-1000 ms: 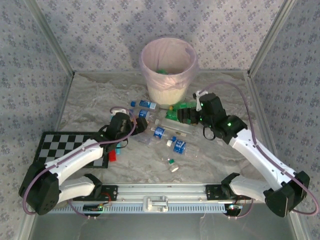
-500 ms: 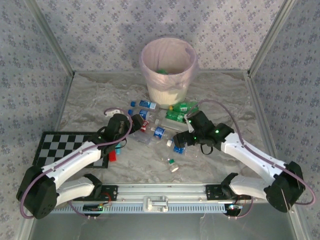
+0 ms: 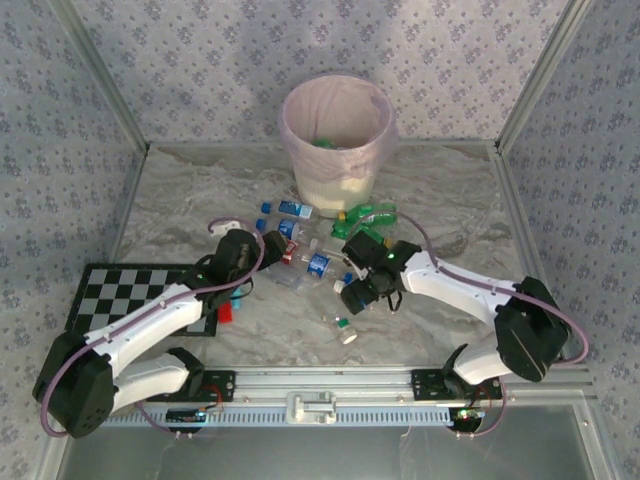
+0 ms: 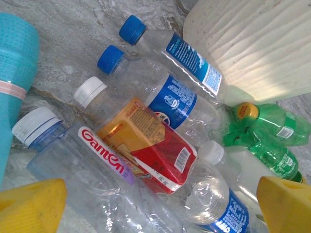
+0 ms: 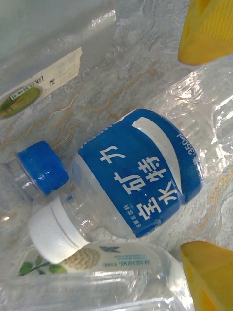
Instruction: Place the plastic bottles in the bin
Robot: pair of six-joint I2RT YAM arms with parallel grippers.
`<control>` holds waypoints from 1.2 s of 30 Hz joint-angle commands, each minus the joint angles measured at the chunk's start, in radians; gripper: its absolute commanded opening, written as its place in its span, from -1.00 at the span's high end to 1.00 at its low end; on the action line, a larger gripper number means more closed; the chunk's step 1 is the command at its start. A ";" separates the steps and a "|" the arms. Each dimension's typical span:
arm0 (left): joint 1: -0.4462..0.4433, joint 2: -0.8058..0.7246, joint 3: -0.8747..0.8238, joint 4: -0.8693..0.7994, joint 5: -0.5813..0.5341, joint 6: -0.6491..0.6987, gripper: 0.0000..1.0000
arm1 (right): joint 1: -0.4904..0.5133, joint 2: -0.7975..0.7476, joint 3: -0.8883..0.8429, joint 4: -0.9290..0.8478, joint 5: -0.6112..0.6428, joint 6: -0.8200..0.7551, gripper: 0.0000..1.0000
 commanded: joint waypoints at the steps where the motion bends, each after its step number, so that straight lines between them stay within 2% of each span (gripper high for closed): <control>1: -0.005 -0.025 -0.010 0.007 -0.001 -0.012 -1.00 | 0.010 0.046 0.036 -0.056 0.055 -0.044 -0.83; 15: -0.005 -0.038 -0.015 -0.001 -0.003 -0.007 -1.00 | 0.063 0.273 0.099 -0.079 0.109 -0.070 -0.66; 20: -0.005 -0.046 -0.020 -0.003 -0.010 -0.009 -1.00 | 0.088 0.302 0.124 -0.095 0.127 -0.079 -0.55; 28: -0.005 -0.051 -0.015 -0.007 -0.023 -0.003 -1.00 | 0.094 0.280 0.141 -0.102 0.127 -0.098 -0.18; 36: 0.025 -0.054 0.006 -0.010 -0.026 0.017 -1.00 | 0.074 0.123 0.151 -0.090 0.070 -0.107 -0.14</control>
